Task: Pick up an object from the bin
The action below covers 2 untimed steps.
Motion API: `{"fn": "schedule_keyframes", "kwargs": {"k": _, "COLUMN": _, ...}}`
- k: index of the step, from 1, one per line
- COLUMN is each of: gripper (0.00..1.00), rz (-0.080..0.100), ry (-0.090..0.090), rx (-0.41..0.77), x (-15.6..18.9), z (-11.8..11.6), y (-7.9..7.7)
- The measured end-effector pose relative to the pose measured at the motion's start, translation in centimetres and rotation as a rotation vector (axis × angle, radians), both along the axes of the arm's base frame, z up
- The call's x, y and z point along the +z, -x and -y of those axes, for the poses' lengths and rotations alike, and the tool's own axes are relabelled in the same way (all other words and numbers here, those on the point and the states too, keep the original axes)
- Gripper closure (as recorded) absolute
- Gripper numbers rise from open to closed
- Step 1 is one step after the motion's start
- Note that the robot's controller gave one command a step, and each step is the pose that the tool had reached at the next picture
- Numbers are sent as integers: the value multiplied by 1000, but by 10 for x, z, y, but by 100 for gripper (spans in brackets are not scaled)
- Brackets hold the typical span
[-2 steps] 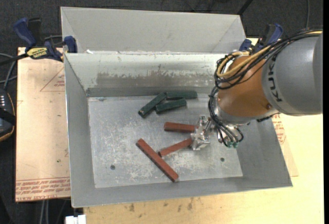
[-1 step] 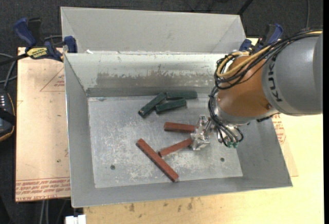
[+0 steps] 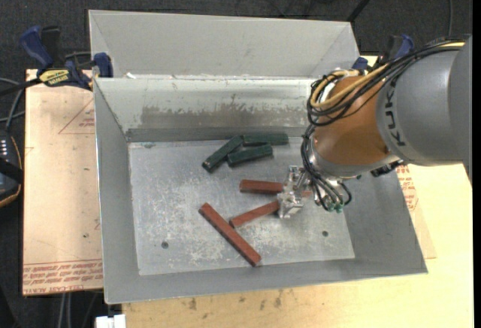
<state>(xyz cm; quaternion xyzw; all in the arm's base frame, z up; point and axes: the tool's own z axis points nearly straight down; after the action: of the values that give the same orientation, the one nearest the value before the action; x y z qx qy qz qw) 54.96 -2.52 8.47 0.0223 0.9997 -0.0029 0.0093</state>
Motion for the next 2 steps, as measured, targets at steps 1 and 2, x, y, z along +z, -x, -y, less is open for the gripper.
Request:
{"fn": "schedule_keyframes", "kwargs": {"k": 1, "gripper": 100, "rz": -17, "ry": -6, "rx": -18, "x": 4, "z": -12, "y": -28}}
{"fn": "schedule_keyframes", "kwargs": {"k": 2, "gripper": 100, "rz": -21, "ry": -7, "rx": -7, "x": 57, "z": -27, "y": -25}}
